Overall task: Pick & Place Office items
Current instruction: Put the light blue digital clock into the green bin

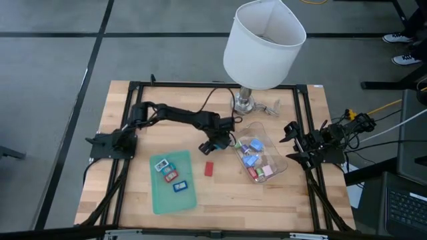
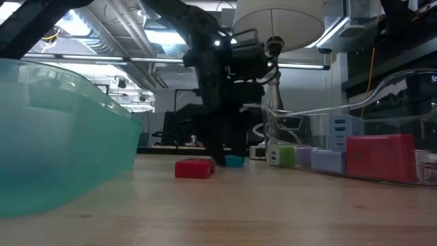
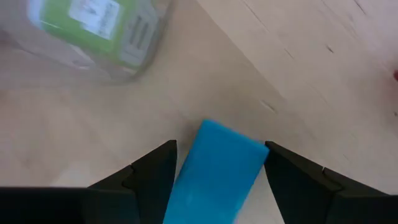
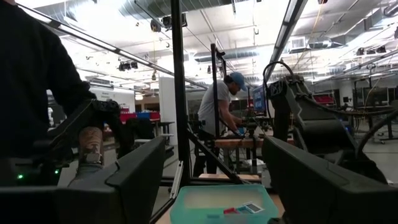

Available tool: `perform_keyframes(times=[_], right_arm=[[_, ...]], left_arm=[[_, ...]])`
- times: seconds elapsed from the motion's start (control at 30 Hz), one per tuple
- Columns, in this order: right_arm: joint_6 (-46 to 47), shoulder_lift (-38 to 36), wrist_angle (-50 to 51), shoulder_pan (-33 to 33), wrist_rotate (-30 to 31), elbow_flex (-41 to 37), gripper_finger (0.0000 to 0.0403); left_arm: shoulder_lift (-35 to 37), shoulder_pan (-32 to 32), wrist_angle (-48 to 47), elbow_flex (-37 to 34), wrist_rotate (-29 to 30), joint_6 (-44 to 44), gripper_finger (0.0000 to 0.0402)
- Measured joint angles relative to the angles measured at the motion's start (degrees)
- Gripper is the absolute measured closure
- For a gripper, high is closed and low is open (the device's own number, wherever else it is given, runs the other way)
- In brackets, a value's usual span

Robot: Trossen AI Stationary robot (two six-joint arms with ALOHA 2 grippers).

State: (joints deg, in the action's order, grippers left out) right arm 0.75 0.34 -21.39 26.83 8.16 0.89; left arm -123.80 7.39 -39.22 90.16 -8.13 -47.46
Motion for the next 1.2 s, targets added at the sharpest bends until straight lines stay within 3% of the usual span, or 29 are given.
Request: perform_keyframes(times=[0.2, 0.33, 0.47, 0.57, 0.73, 0.87, 1.1, 1.2], right_arm=[[0.0, 0.0, 0.0, 0.0, 0.0, 0.0, 0.0124], [0.0, 0.0, 0.0, 0.0, 0.0, 0.0, 0.0124], [0.0, 0.0, 0.0, 0.0, 0.0, 0.0, 0.0124], [0.0, 0.0, 0.0, 0.0, 0.0, 0.0, 0.0124], [0.0, 0.0, 0.0, 0.0, 0.0, 0.0, 0.0124], [0.0, 0.0, 0.0, 0.0, 0.0, 0.0, 0.0124], [0.0, 0.0, 0.0, 0.0, 0.0, 0.0, 0.0124], [0.0, 0.0, 0.0, 0.0, 0.0, 0.0, 0.0124]], left_arm=[[-1.1, -0.1, 0.1, 0.2, 0.7, 0.0, 0.0167], [-2.7, 0.6, -0.9, 0.4, 0.5, 4.6, 0.0184], [-3.3, 0.7, -1.1, 0.5, 1.4, 12.0, 0.0241], [-2.9, 1.1, -0.3, 0.4, -1.8, 21.2, 0.025], [-0.5, 3.1, 3.1, -0.4, -11.0, 38.1, 0.025], [3.4, 4.5, 6.2, -0.2, -15.1, 44.3, 0.025], [11.1, 6.8, 14.2, -0.3, -14.9, 54.3, 0.025], [15.5, 6.5, 21.3, -0.1, -10.9, 59.3, 0.025]])
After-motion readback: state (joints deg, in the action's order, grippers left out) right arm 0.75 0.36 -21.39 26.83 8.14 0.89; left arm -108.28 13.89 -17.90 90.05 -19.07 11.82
